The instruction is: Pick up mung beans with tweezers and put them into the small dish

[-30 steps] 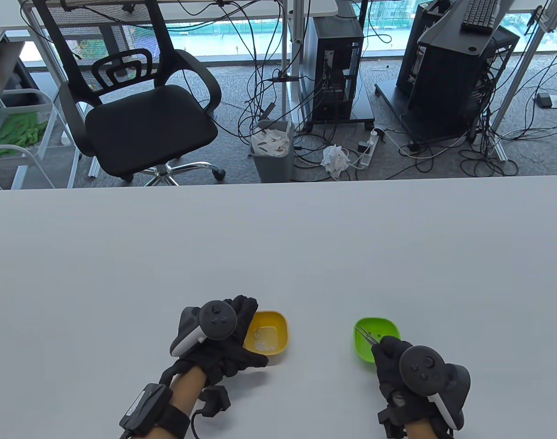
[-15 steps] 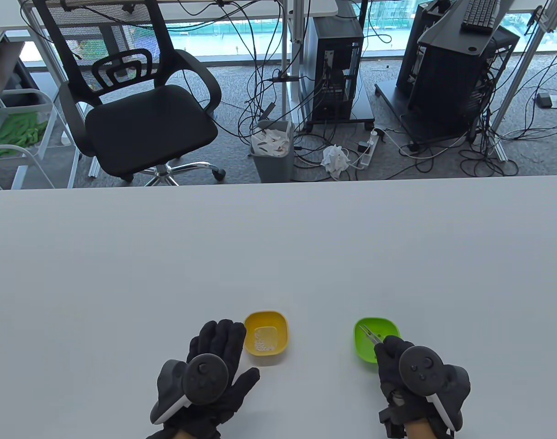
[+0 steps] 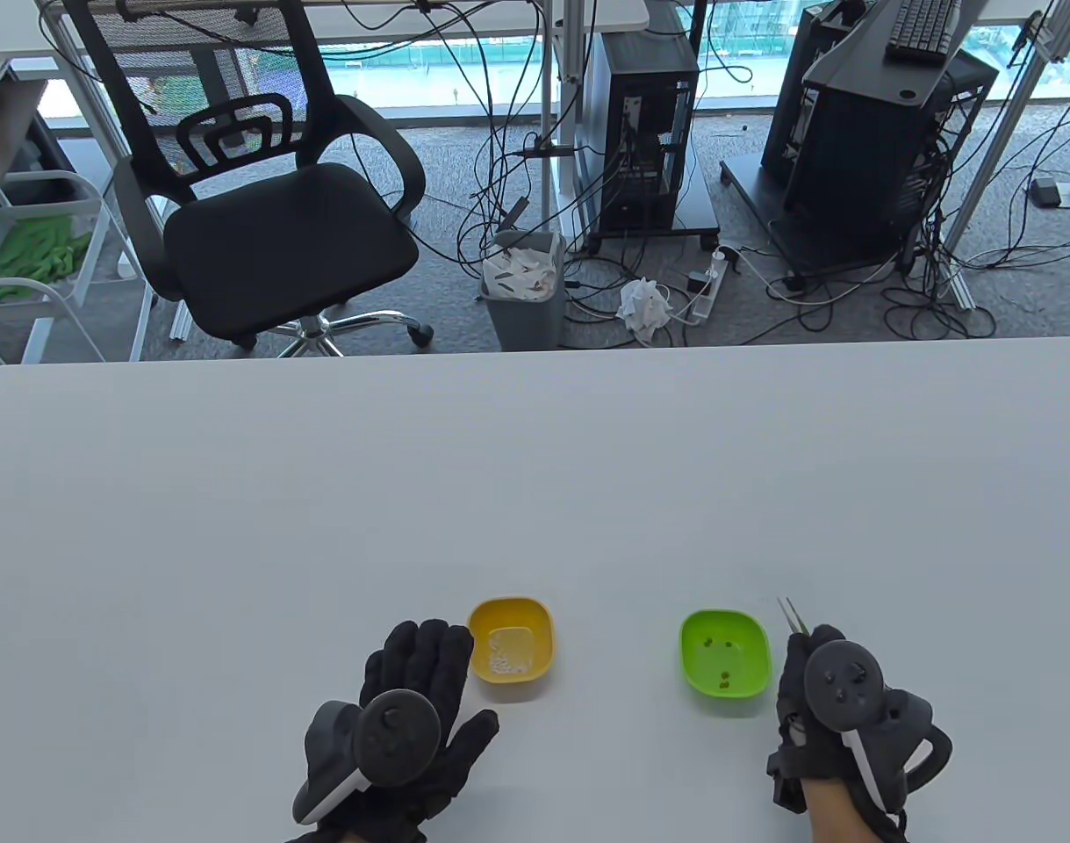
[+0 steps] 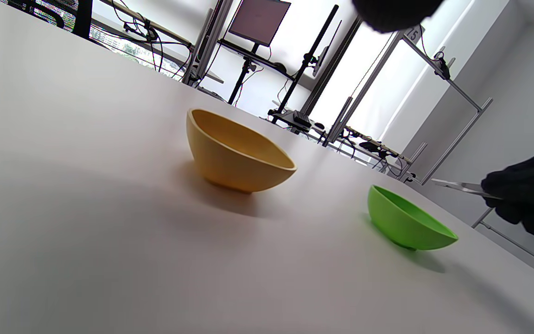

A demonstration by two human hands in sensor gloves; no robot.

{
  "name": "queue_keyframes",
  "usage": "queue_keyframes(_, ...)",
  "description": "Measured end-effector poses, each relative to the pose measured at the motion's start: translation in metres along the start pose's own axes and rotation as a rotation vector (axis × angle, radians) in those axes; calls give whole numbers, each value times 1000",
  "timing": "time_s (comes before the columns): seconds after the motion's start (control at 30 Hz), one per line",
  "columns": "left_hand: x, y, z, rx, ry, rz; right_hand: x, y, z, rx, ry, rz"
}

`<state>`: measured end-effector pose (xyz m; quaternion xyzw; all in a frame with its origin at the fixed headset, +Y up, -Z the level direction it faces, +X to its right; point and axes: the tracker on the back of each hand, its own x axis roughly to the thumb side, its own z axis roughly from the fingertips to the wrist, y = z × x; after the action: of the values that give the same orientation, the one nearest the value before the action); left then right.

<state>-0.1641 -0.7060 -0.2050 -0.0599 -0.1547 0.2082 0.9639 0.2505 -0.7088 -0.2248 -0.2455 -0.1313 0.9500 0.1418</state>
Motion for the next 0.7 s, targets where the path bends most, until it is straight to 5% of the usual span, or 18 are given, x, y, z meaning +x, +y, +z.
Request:
queue_keyframes(0.33, -1, -2, 1, -11, 5, 12, -22, 42, -17, 88, 84, 211)
queue_keyframes(0.7, -3, -2, 3, 7, 10, 22, -26, 56, -19, 177, 120, 299)
